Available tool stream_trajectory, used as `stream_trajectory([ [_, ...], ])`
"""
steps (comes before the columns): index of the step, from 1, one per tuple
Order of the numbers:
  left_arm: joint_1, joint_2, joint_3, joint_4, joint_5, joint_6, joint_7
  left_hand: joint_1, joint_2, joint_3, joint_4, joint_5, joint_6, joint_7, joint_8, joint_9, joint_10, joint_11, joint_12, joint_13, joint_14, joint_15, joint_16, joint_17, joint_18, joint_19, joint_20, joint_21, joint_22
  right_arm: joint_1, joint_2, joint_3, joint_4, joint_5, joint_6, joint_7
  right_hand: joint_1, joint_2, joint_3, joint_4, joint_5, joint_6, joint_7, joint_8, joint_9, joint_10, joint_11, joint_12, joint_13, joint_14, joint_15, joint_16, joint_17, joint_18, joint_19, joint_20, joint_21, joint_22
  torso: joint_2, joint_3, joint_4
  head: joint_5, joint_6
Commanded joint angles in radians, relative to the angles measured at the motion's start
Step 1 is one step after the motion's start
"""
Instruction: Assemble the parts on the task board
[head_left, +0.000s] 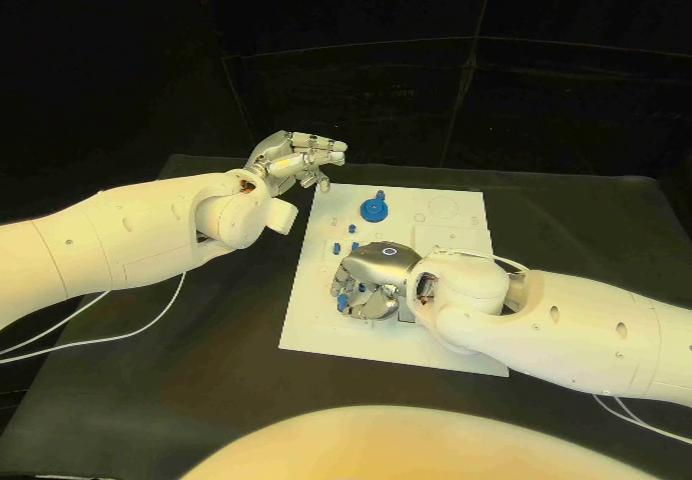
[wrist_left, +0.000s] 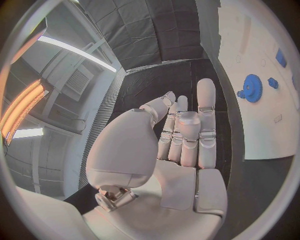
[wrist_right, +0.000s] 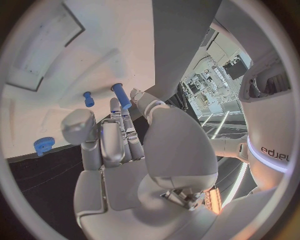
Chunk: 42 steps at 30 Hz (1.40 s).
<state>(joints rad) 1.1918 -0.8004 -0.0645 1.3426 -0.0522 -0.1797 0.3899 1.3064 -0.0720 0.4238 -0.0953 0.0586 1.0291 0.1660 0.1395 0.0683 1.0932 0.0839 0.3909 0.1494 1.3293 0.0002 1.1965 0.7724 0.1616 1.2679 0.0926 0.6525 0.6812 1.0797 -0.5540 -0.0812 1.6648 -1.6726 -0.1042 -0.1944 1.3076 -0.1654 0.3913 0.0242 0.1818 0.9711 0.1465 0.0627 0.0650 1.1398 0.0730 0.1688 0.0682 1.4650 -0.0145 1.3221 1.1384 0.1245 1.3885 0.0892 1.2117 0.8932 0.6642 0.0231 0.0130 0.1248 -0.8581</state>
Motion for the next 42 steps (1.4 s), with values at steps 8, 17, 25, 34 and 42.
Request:
stream_trajectory([
  [8,0.001,-0.003,0.000,0.001,0.001,0.015,-0.001,-0.002,0.007,-0.007,0.001,0.001,-0.008,0.000,0.005,-0.001,-0.006,0.000,0.005,0.002,-0.008,0.000,-0.006,-0.004,0.020,0.000,0.006,-0.005,-0.002,0.001,-0.030,0.001,0.014,0.008,-0.117,0.000,0.006,-0.003,-0.057,-0.007,0.009,-0.024,0.012,0.001,0.001,-0.104,0.023,-0.022,-0.003,-0.013,0.018,-0.067,-0.109,0.012,-0.062,0.012,-0.093,-0.145,-0.001,-0.0006,-0.0002,-0.002,0.003],
  [17,0.001,-0.005,0.000,0.001,0.001,0.015,-0.002,-0.002,0.007,-0.007,0.001,0.001,-0.008,0.000,0.005,-0.001,-0.006,0.000,0.005,0.002,-0.008,0.000,-0.006,-0.004,0.020,0.000,0.006,-0.005,-0.002,0.007,-0.096,0.014,0.061,0.035,-0.214,0.021,0.016,0.007,-0.115,-0.007,0.015,-0.047,0.011,0.002,0.002,-0.140,0.024,0.008,0.002,-0.025,0.021,-0.086,-0.141,0.021,-0.080,0.014,-0.127,-0.190,-0.002,-0.0007,-0.0002,-0.015,0.017],
  [25,0.001,-0.007,0.000,0.005,0.001,0.016,-0.004,-0.002,0.007,-0.007,0.001,0.001,-0.008,0.000,0.005,-0.001,-0.006,0.000,0.005,0.002,-0.008,0.000,-0.006,-0.004,0.020,0.000,0.006,-0.005,-0.002,0.050,-0.238,0.042,0.112,0.275,-0.256,0.000,-0.012,0.027,-0.150,0.030,0.018,0.050,0.003,0.043,0.016,0.075,-0.006,0.144,0.046,0.028,0.001,0.004,-0.011,-0.007,0.001,0.005,-0.013,-0.008,-0.003,-0.0042,-0.0002,-0.060,0.040],
  [34,0.002,-0.013,0.000,0.019,0.001,0.013,-0.005,-0.001,0.007,-0.008,0.000,0.001,-0.009,0.000,0.005,-0.001,-0.007,0.000,0.006,0.002,-0.008,0.000,-0.006,-0.005,0.020,0.000,0.006,-0.005,-0.002,0.068,-0.433,0.041,0.152,0.430,-0.264,-0.143,-0.045,0.023,-0.338,0.098,0.051,0.129,-0.070,0.164,0.049,0.295,-0.073,1.007,0.950,0.062,-0.066,0.114,0.164,-0.040,0.064,-0.053,0.103,0.177,-0.008,-0.0139,-0.0132,-0.131,0.056],
  [42,0.002,-0.021,0.000,0.026,0.001,0.010,-0.005,-0.001,0.007,-0.008,0.000,0.001,-0.009,0.000,0.005,-0.001,-0.007,0.000,0.007,0.002,-0.009,0.000,-0.007,-0.005,0.020,0.000,0.006,-0.005,-0.002,0.038,-0.516,0.016,0.197,0.369,-0.231,-0.278,-0.096,0.039,-0.470,0.195,0.100,0.073,-0.067,0.229,0.078,0.317,-0.074,1.210,1.219,0.074,-0.059,0.164,0.254,-0.050,0.078,-0.055,0.147,0.255,-0.013,-0.0132,-0.0257,-0.150,0.053],
])
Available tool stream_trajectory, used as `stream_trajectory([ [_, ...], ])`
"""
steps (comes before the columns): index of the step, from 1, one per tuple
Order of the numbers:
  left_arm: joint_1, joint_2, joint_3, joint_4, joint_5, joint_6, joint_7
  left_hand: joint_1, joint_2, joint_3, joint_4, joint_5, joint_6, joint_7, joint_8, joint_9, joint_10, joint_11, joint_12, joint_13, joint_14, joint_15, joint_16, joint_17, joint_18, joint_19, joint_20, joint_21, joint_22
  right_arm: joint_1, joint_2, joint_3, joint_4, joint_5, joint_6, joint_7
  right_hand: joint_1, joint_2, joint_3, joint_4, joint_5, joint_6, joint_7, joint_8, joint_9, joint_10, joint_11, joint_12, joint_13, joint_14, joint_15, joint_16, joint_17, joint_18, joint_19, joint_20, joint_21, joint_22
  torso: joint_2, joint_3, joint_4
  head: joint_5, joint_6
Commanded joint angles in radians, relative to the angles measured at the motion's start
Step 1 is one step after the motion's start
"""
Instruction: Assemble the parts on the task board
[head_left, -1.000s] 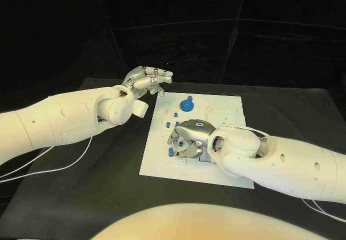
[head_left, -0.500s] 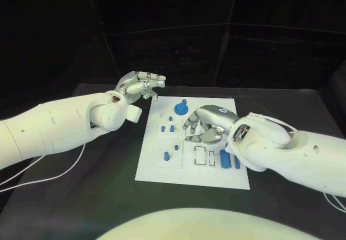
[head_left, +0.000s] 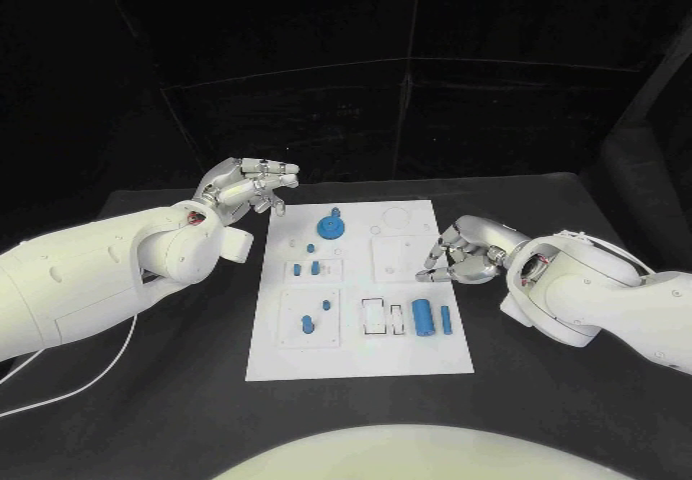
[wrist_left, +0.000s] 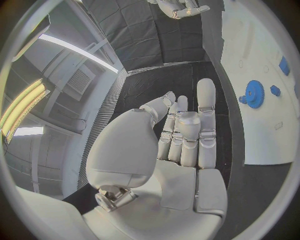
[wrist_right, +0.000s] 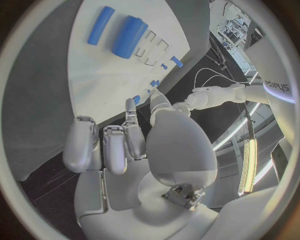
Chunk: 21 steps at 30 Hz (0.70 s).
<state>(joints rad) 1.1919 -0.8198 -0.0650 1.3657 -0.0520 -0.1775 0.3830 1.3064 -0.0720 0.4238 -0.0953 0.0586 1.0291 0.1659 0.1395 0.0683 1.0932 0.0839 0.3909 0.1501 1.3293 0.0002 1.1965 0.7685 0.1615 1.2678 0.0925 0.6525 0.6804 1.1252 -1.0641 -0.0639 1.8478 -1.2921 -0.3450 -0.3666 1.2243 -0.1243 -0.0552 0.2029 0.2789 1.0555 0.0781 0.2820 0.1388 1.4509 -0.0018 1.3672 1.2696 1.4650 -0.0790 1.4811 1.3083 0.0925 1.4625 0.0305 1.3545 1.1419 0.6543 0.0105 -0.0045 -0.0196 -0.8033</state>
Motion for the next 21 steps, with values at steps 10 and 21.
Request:
stream_trajectory([
  [10,0.001,-0.005,0.000,0.005,0.001,0.009,0.003,-0.001,0.008,-0.008,0.000,0.001,-0.009,0.000,0.006,0.000,-0.008,0.000,0.008,0.002,-0.009,0.000,-0.006,-0.001,0.020,0.000,0.006,-0.006,-0.001,-0.044,-0.013,-0.009,0.035,-0.114,0.074,-0.177,-0.028,-0.006,-0.095,0.090,0.004,-0.045,0.002,0.069,0.031,0.015,0.002,0.047,0.076,0.079,0.009,0.024,0.120,-0.023,0.009,0.005,0.023,0.039,-0.005,0.0005,-0.0173,-0.007,-0.005],
  [21,0.001,-0.004,0.000,0.002,0.001,0.011,0.003,-0.001,0.008,-0.008,0.000,0.001,-0.009,0.000,0.006,0.000,-0.008,0.000,0.008,0.002,-0.009,0.000,-0.006,-0.001,0.020,0.000,0.006,-0.006,-0.001,-0.065,0.019,-0.011,0.034,-0.153,0.095,-0.181,-0.030,-0.004,-0.106,0.090,0.003,-0.052,-0.001,0.095,0.045,0.017,0.000,0.052,0.087,0.081,0.008,0.029,0.131,-0.025,0.011,0.004,0.030,0.052,-0.004,-0.0003,-0.0151,-0.009,-0.005],
])
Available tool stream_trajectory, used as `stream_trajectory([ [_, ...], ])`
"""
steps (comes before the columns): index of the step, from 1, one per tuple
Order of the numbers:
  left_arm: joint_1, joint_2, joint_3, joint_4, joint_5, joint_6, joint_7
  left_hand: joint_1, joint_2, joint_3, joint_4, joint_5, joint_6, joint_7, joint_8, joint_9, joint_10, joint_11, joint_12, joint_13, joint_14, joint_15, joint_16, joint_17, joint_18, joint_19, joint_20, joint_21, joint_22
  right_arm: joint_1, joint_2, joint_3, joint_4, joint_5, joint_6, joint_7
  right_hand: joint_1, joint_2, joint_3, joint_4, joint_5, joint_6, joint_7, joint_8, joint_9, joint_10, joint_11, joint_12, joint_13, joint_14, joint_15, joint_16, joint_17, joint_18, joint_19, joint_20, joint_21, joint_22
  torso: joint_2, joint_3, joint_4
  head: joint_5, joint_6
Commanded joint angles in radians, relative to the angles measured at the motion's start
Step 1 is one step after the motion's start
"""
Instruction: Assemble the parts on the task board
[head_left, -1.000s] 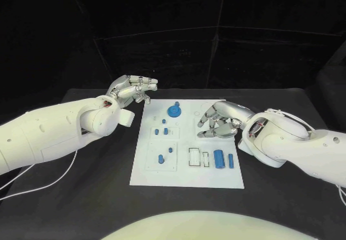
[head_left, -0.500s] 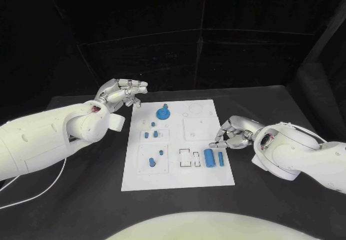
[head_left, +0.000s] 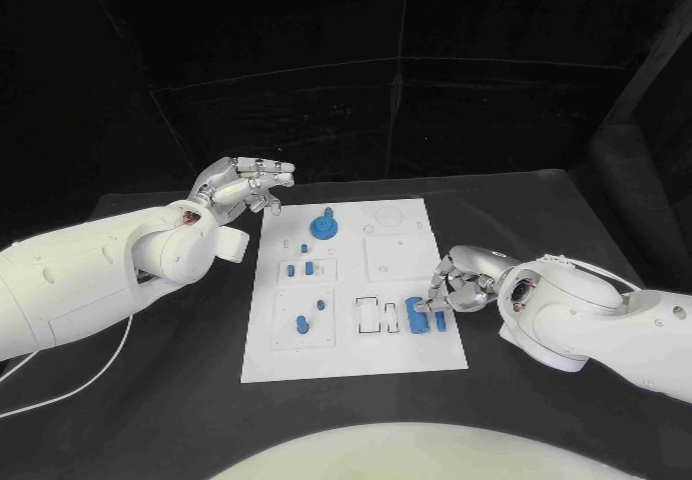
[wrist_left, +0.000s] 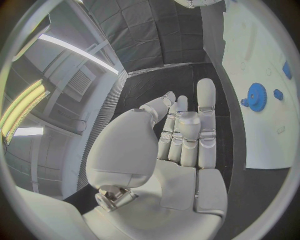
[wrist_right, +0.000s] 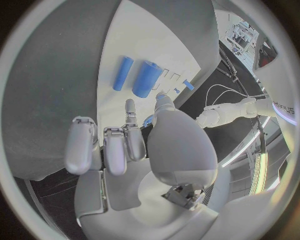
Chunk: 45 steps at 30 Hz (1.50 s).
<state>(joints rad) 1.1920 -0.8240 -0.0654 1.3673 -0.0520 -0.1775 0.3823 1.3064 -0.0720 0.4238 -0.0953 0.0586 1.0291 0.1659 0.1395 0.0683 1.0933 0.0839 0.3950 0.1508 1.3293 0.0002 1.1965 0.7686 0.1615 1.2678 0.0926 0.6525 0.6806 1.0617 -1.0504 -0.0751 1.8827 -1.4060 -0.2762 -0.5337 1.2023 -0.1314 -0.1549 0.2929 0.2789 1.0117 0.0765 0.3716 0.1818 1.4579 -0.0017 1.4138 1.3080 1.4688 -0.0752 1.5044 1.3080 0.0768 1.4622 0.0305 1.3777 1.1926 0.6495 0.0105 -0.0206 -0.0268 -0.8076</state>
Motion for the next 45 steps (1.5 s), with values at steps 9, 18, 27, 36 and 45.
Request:
stream_trajectory([
  [9,0.001,0.003,0.000,-0.004,0.001,0.014,0.003,0.000,0.009,-0.007,0.000,0.001,-0.009,0.000,0.006,0.000,-0.009,0.000,0.005,0.001,-0.009,0.000,-0.006,-0.001,0.020,0.000,0.006,-0.006,-0.002,-0.029,0.036,0.000,-0.020,-0.051,0.039,-0.015,-0.004,0.013,-0.006,-0.001,0.011,-0.016,0.000,0.023,0.012,0.010,-0.001,0.006,0.052,0.078,0.003,0.009,0.139,-0.010,0.013,0.003,0.012,0.011,0.002,-0.0017,0.0013,0.000,0.000],
  [18,0.001,0.004,-0.001,-0.005,0.001,0.016,0.002,0.000,0.009,-0.007,0.000,0.001,-0.009,0.000,0.006,0.000,-0.009,0.000,0.005,0.001,-0.009,0.000,-0.006,-0.001,0.020,0.000,0.006,-0.006,-0.002,-0.037,0.058,0.000,-0.049,-0.066,0.059,-0.017,0.004,0.024,-0.004,-0.002,0.021,-0.025,-0.001,0.037,0.021,0.009,-0.001,0.005,0.053,0.078,0.003,0.011,0.142,-0.011,0.012,0.003,0.014,0.015,0.002,-0.0025,0.0035,0.002,-0.002],
  [27,0.001,0.003,-0.002,-0.006,0.001,0.018,0.000,0.000,0.009,-0.007,0.000,0.001,-0.009,0.000,0.006,0.000,-0.009,0.000,0.005,0.001,-0.009,0.000,-0.006,-0.001,0.020,0.000,0.006,-0.006,-0.002,-0.050,0.083,0.000,-0.071,-0.074,0.067,-0.019,0.021,0.054,-0.002,-0.005,0.051,-0.033,-0.003,0.066,0.037,0.008,-0.003,0.002,0.055,0.079,0.002,0.012,0.145,-0.011,0.012,0.003,0.017,0.021,0.003,-0.0034,0.0021,0.004,-0.003],
  [36,0.001,0.002,-0.003,-0.005,0.001,0.017,0.001,-0.003,0.011,-0.009,0.001,0.001,-0.010,0.001,0.007,0.000,-0.011,0.001,0.008,0.002,-0.009,0.001,-0.005,-0.001,0.020,0.000,0.007,-0.007,-0.002,-0.053,0.066,0.000,-0.045,-0.035,-0.026,0.003,0.040,0.101,-0.002,-0.010,0.090,-0.031,-0.010,0.099,0.062,0.014,-0.009,0.004,0.065,0.080,-0.003,0.015,0.151,-0.013,0.014,-0.001,0.023,0.032,0.002,-0.0037,0.0011,0.008,-0.004],
  [45,0.001,0.003,-0.004,-0.007,0.001,0.019,0.001,-0.003,0.011,-0.009,0.001,0.001,-0.010,0.001,0.007,0.000,-0.011,0.001,0.008,0.002,-0.009,0.001,-0.005,-0.001,0.020,0.000,0.007,-0.007,-0.002,-0.052,0.039,0.001,0.017,0.016,-0.173,0.072,0.073,0.114,-0.006,-0.021,0.145,-0.034,-0.013,0.113,0.081,0.017,-0.013,0.003,0.069,0.081,-0.007,0.017,0.157,-0.013,0.014,-0.006,0.026,0.036,0.002,-0.0049,0.0039,0.006,-0.001],
])
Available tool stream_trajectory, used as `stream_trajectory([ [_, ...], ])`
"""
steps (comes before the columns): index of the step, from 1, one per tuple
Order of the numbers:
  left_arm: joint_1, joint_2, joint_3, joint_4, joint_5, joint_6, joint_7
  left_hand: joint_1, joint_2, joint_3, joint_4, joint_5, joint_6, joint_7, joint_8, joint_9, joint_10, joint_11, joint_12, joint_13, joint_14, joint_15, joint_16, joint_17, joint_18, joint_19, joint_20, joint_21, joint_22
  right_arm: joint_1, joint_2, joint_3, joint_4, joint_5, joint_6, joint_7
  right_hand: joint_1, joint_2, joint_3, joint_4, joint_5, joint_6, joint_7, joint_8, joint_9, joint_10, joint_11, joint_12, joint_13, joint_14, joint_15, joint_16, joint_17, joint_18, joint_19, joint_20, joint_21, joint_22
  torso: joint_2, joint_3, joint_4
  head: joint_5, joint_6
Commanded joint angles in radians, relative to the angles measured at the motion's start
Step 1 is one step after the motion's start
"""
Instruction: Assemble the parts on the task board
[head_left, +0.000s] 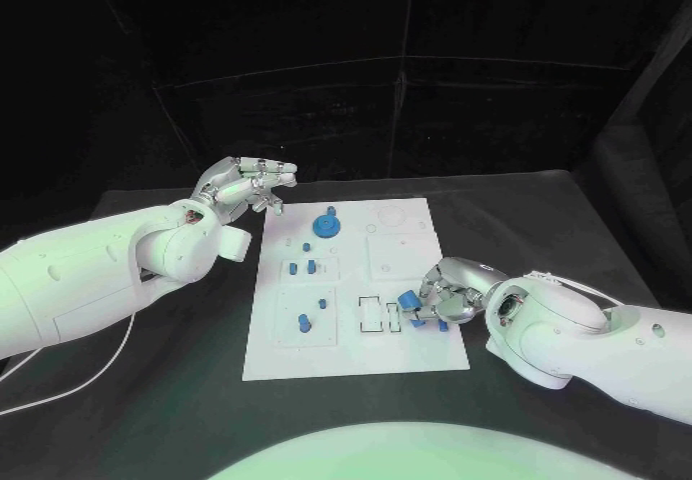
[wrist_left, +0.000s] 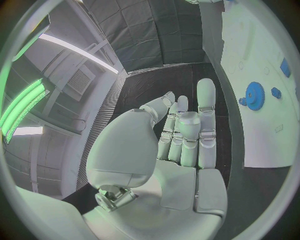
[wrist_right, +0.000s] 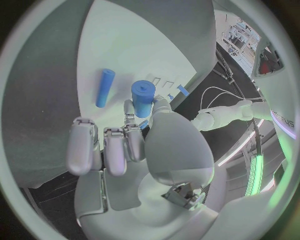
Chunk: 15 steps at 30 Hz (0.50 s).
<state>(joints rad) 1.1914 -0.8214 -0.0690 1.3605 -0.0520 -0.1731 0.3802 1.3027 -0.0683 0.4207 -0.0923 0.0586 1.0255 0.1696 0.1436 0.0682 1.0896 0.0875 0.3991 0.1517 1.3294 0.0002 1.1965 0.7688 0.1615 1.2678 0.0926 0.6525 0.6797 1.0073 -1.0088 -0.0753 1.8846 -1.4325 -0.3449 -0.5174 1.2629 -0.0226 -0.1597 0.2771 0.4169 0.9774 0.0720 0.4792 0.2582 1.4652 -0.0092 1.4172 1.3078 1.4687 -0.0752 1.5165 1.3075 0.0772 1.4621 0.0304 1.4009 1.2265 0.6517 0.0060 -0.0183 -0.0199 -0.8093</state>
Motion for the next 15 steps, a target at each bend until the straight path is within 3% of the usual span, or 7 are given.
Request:
stream_trajectory([
  [1,0.001,0.000,0.000,0.000,0.001,0.014,0.003,0.000,0.007,-0.006,-0.002,0.001,-0.006,-0.003,0.003,0.000,-0.008,-0.002,0.003,0.001,-0.009,0.001,-0.005,-0.001,0.020,0.000,0.007,-0.007,-0.001,0.002,-0.002,0.001,0.020,0.047,-0.110,0.059,0.014,0.006,-0.002,-0.006,0.011,0.000,-0.009,0.006,0.006,0.010,-0.006,-0.001,0.070,0.081,-0.007,0.005,0.158,-0.013,0.015,-0.006,0.003,0.002,0.001,-0.0005,0.0018,-0.001,0.000],
  [10,0.001,-0.001,0.000,0.002,0.001,0.015,0.001,-0.002,0.009,-0.007,0.000,0.001,-0.007,-0.003,0.004,0.000,-0.009,-0.002,0.005,0.001,-0.010,0.001,-0.005,-0.002,0.020,0.000,0.007,-0.007,-0.001,0.003,0.037,0.002,0.022,0.075,-0.082,0.061,0.011,0.009,-0.007,-0.001,0.015,-0.003,-0.008,0.007,0.010,0.007,-0.005,-0.007,0.064,0.080,-0.007,0.004,0.155,-0.013,0.013,-0.006,0.001,-0.001,0.002,0.0001,0.0011,0.015,-0.002],
  [15,0.001,0.000,0.000,0.002,0.001,0.016,0.001,-0.002,0.009,-0.007,0.000,0.001,-0.007,-0.003,0.004,0.000,-0.009,-0.002,0.005,0.001,-0.010,0.001,-0.005,-0.002,0.020,0.000,0.007,-0.007,-0.001,0.003,0.073,0.002,0.012,0.080,-0.038,0.048,0.002,0.016,-0.012,0.006,0.015,-0.004,-0.008,0.009,0.014,0.006,-0.005,-0.010,0.062,0.080,-0.007,0.003,0.154,-0.013,0.013,-0.006,0.001,-0.001,0.002,-0.0007,0.0023,0.018,-0.004],
])
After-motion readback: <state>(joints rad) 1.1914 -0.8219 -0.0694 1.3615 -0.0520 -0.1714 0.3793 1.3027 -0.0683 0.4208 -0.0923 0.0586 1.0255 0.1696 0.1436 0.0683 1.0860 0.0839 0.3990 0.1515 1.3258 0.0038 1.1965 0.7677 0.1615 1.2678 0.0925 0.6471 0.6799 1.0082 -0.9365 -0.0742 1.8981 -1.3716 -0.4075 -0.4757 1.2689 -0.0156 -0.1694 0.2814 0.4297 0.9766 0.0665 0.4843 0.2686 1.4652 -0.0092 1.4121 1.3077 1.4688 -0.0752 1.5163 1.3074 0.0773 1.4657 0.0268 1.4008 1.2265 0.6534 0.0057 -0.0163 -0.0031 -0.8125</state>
